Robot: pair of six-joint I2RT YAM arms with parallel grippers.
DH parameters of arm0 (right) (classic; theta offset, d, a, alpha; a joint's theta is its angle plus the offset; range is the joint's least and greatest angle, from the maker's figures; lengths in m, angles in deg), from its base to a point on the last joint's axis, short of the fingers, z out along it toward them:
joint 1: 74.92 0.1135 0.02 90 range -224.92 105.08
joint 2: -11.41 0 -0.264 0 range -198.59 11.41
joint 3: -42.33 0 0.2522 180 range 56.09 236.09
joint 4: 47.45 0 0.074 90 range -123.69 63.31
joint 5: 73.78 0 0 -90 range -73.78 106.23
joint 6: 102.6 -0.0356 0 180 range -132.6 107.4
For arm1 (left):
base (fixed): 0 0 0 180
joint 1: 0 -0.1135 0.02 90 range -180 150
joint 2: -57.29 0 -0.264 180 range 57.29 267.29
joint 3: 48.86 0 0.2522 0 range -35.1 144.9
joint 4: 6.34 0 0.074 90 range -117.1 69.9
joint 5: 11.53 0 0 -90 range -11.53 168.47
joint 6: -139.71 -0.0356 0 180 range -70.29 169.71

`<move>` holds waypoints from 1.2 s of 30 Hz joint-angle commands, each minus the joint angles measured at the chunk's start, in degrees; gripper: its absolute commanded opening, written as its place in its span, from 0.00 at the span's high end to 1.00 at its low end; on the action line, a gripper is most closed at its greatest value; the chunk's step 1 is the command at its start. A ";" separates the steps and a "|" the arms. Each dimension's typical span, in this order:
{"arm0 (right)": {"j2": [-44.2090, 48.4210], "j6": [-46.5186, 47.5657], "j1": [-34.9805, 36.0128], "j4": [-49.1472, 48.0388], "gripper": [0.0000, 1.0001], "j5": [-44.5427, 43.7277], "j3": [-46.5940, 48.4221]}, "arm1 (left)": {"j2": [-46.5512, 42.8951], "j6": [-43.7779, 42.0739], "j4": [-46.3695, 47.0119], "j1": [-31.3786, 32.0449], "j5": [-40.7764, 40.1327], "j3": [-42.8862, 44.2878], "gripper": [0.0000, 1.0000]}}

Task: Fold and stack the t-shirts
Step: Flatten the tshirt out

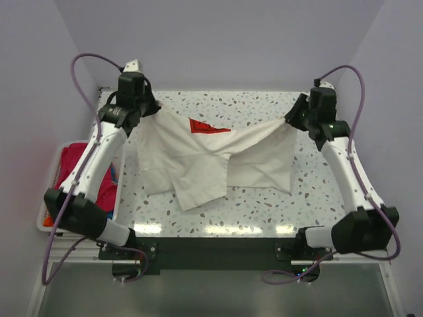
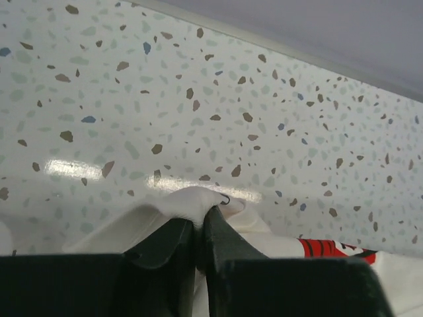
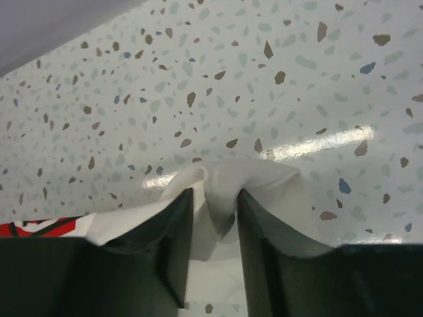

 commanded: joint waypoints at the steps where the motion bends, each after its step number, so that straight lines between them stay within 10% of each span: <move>1: -10.90 0.20 -0.16 -4.31 0.62 2.13 5.00 | 12.72 -1.19 8.63 -4.71 11.46 4.46 0.82; 4: -17.62 -0.42 -0.33 -3.09 0.40 3.46 8.17 | 20.66 -1.19 7.23 -6.12 15.52 11.49 0.37; 7: -20.45 -0.86 -0.25 -2.98 0.30 3.81 8.90 | 18.25 -1.10 8.54 -6.12 15.00 9.69 0.22; 21: -9.46 -3.59 -0.16 -10.99 0.51 2.58 -15.28 | -17.71 10.84 7.67 3.09 4.64 -41.27 0.46; 36: -16.14 -4.46 0.72 -15.56 0.56 2.15 -19.06 | -21.50 17.71 9.16 11.37 6.20 -55.00 0.44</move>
